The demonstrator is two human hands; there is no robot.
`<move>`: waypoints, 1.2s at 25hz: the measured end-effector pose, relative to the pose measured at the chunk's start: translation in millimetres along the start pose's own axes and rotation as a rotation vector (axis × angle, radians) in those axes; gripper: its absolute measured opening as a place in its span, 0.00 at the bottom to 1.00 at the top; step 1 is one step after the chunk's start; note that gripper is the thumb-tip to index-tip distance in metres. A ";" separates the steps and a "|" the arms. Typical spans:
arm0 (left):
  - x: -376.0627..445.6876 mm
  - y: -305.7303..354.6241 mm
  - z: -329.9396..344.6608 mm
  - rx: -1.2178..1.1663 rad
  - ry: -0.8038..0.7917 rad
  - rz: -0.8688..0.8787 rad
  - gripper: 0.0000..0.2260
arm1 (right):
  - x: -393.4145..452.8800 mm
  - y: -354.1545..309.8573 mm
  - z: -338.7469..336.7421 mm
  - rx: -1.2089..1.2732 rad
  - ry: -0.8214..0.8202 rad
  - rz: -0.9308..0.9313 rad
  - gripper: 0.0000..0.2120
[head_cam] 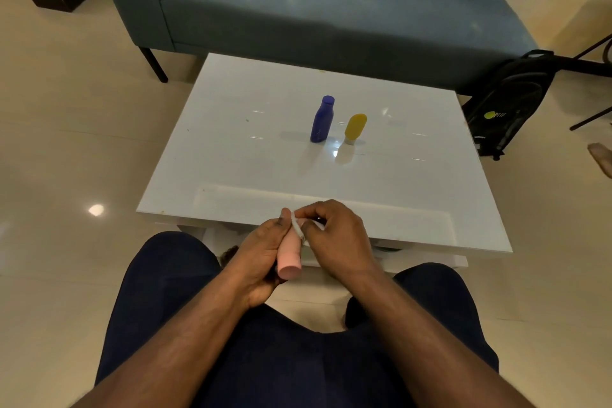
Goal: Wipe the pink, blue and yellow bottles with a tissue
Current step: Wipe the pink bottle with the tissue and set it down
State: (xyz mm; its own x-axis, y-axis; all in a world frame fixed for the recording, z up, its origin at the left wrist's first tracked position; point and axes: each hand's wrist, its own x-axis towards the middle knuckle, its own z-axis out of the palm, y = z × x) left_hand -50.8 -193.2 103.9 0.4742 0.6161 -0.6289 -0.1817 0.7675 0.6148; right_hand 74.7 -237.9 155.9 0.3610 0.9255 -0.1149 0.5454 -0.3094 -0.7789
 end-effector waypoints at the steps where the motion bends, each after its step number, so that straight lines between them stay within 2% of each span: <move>1: -0.5 0.6 0.1 0.002 0.014 0.000 0.25 | 0.1 -1.8 0.3 -0.003 -0.017 0.006 0.07; 5: 7.5 4.4 -12.3 -0.066 0.113 -0.021 0.29 | -24.3 -5.1 7.4 0.009 -0.120 -0.017 0.07; 7: 11.7 2.9 -14.3 -0.077 0.149 -0.023 0.27 | -30.2 -1.9 6.9 0.041 -0.119 -0.017 0.07; 11: 9.8 2.8 -7.0 -0.083 0.166 -0.004 0.20 | -23.2 5.5 5.3 -0.031 0.026 -0.098 0.07; 15: 6.9 6.2 -8.0 -0.131 0.149 -0.065 0.20 | -22.7 8.1 17.3 -0.050 0.216 -0.255 0.08; 18: 6.7 4.1 -10.2 -0.198 0.171 -0.088 0.21 | -27.0 11.2 30.1 -0.077 0.277 -0.347 0.09; 22: 9.6 5.2 -10.8 -0.274 0.181 -0.099 0.18 | -26.1 19.7 30.3 -0.099 0.281 -0.415 0.11; 25: 10.9 4.1 -11.0 -0.291 0.151 -0.096 0.17 | -18.4 16.1 24.3 -0.032 0.289 -0.302 0.07; 29: 9.9 5.3 -14.5 -0.349 0.081 -0.088 0.18 | -30.2 7.8 32.6 -0.087 0.196 -0.411 0.10; 30: 10.4 5.2 -14.4 -0.340 0.082 -0.093 0.18 | -26.0 10.4 29.9 -0.073 0.207 -0.387 0.10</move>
State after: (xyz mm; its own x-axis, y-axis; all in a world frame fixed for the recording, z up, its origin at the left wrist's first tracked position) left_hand -59.2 -180.2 93.7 0.4340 0.5422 -0.7195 -0.4240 0.8276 0.3679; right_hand 48.4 -258.6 132.4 0.2595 0.9152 0.3084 0.7195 0.0299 -0.6939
